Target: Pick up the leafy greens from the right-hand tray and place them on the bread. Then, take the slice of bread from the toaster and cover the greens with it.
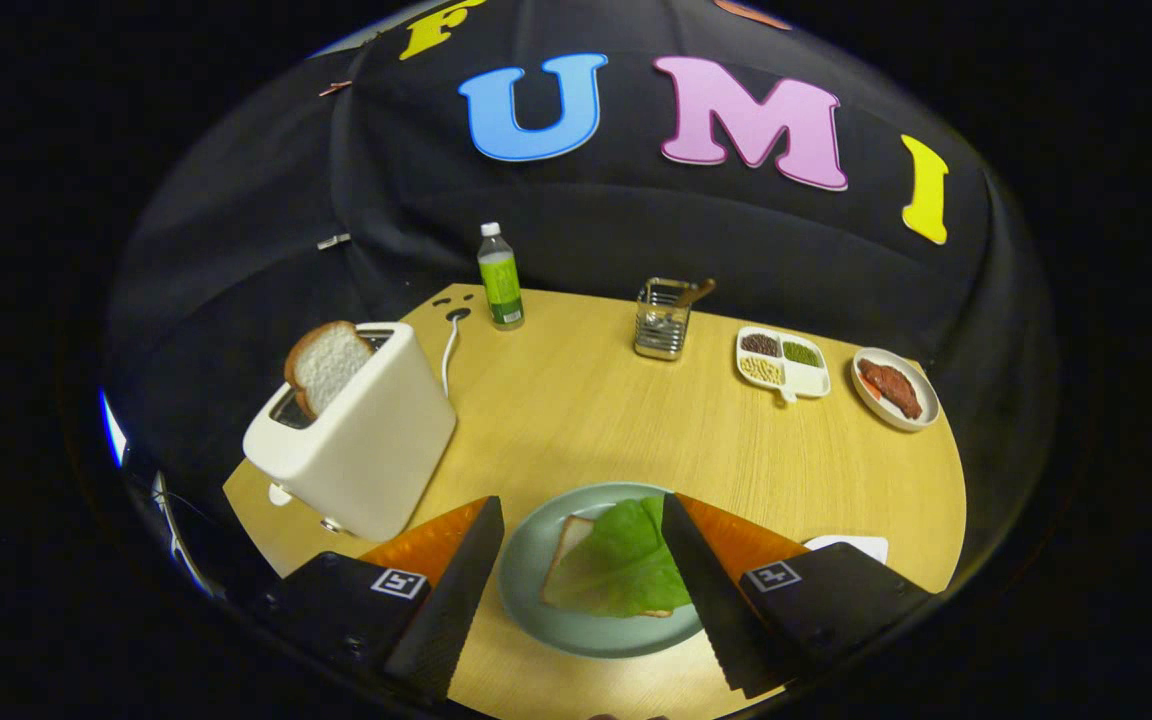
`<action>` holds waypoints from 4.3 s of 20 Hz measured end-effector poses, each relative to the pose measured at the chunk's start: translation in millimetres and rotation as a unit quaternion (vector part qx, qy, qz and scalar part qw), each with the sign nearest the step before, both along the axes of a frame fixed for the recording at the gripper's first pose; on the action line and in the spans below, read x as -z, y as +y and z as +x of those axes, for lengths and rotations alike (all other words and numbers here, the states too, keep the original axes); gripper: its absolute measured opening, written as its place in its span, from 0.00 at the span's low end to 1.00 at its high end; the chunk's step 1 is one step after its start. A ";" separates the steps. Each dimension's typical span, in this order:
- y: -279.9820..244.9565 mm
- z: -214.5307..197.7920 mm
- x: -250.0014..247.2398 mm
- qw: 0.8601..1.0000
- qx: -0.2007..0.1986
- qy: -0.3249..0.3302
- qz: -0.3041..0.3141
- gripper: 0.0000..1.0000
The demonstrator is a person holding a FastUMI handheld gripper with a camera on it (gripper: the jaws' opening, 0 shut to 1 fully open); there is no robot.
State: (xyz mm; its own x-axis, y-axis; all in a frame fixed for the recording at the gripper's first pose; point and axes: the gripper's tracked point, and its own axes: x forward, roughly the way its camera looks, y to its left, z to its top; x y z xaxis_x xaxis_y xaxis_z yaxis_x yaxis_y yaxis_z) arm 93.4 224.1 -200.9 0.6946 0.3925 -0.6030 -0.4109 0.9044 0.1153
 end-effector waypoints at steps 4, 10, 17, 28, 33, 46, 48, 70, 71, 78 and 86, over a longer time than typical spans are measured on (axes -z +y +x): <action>50.6 5.8 -52.2 0.997 -0.050 -0.059 0.016 0.99; 134.4 1.0 -85.5 0.982 -0.150 -0.115 0.006 1.00; 209.0 -15.1 -78.9 0.974 -0.197 -0.109 0.014 0.98; 234.2 15.8 -13.7 0.992 -0.126 -0.030 -0.007 0.98; 245.0 11.1 -9.5 0.992 -0.124 -0.026 -0.001 0.72; 242.5 1.2 -31.0 0.994 -0.105 -0.002 0.028 0.14; 239.4 1.7 -43.3 0.994 -0.105 -0.011 0.037 0.14; 88.9 22.3 -86.9 0.992 0.002 -0.024 0.124 0.14; 78.7 22.3 -78.3 0.992 0.013 -0.013 0.125 0.14; 17.9 13.7 -14.7 0.984 0.092 0.054 0.140 0.14; -21.2 2.7 46.9 0.972 0.129 0.113 0.158 0.14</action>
State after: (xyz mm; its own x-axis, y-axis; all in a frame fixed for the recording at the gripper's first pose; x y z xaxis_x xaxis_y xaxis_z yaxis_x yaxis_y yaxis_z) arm 96.1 202.9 -247.7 0.6578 0.4125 -0.6302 -0.1059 0.8790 0.4649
